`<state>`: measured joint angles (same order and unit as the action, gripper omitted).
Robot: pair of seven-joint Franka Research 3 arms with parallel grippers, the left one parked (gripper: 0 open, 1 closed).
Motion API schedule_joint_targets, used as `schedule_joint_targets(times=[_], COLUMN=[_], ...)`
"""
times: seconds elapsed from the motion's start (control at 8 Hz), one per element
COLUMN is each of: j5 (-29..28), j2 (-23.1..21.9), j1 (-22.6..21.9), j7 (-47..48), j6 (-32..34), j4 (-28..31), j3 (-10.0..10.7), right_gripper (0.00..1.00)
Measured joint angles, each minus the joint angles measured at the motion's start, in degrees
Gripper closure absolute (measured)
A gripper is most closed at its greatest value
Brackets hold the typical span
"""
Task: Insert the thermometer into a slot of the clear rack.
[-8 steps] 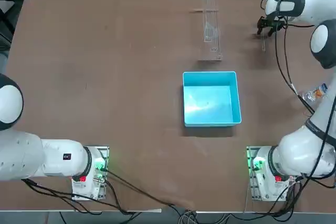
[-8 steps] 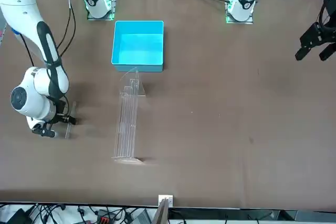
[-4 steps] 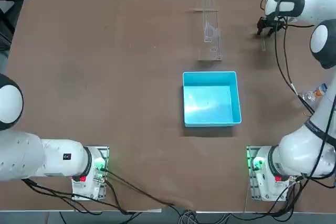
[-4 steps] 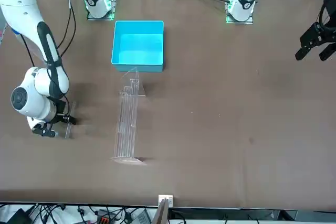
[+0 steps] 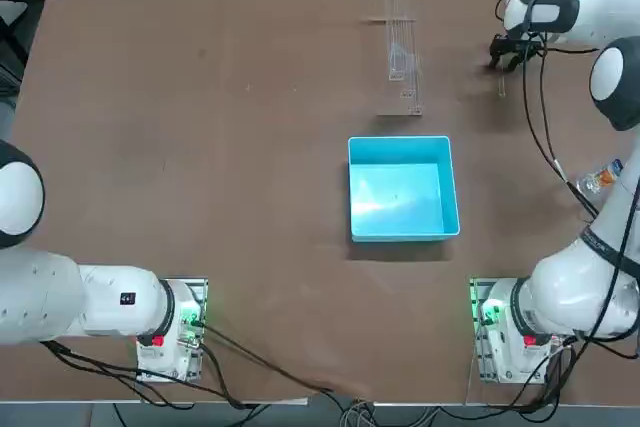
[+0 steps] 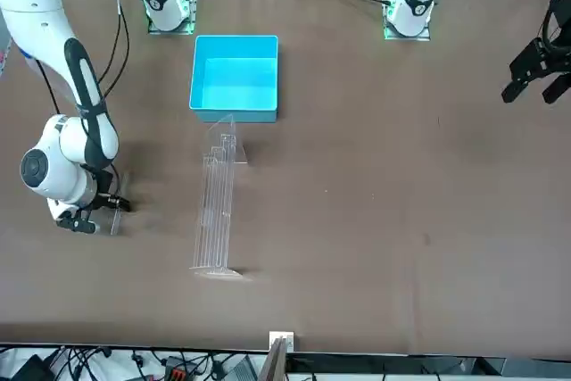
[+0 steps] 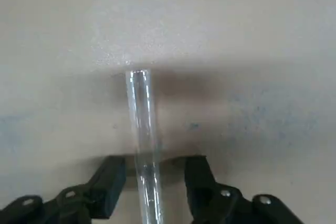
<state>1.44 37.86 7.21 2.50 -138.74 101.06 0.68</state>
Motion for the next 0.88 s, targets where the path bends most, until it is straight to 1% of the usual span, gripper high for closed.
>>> schedule_joint_targets(times=[0.62, 0.88], j5=[-0.01, -0.04], j2=[0.03, -0.04], j1=[0.00, 0.00], j7=[0.03, 0.04], j6=[0.00, 0.00], j4=[0.00, -0.08], j3=[0.00, -0.04], right_gripper=[0.37, 0.48])
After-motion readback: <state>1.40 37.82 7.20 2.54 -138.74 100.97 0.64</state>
